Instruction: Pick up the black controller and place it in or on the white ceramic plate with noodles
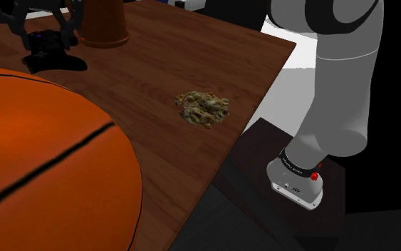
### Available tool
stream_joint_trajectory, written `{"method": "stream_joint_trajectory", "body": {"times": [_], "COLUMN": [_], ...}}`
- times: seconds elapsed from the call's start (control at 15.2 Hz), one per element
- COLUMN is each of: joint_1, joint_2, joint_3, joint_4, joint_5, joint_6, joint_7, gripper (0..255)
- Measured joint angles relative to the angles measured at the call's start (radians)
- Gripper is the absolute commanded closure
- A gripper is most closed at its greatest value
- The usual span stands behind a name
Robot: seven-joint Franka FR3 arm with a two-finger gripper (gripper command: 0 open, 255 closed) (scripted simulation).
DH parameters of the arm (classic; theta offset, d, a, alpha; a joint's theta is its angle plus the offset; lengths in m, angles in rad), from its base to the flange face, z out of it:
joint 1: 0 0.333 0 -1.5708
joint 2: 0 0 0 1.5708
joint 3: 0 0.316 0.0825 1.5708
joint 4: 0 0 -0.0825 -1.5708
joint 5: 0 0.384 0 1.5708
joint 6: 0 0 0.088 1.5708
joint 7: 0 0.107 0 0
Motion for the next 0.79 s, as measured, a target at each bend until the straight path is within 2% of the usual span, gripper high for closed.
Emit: {"method": "stream_joint_trajectory", "body": {"times": [0.07,0.13,0.46,0.79], "joint_1": [0.007,-0.011,-0.145,-0.213], "joint_2": [0.008,-0.02,-0.289,-0.547], "joint_3": [-0.001,0.003,0.022,-0.011], "joint_4": [0.027,-0.012,-0.359,-0.638], "joint_5": [-0.004,0.009,0.152,0.303], "joint_6": [-0.019,-0.008,0.091,0.137], "joint_7": [0.002,-0.003,-0.069,-0.171], "gripper": [255,255,255,255]}}
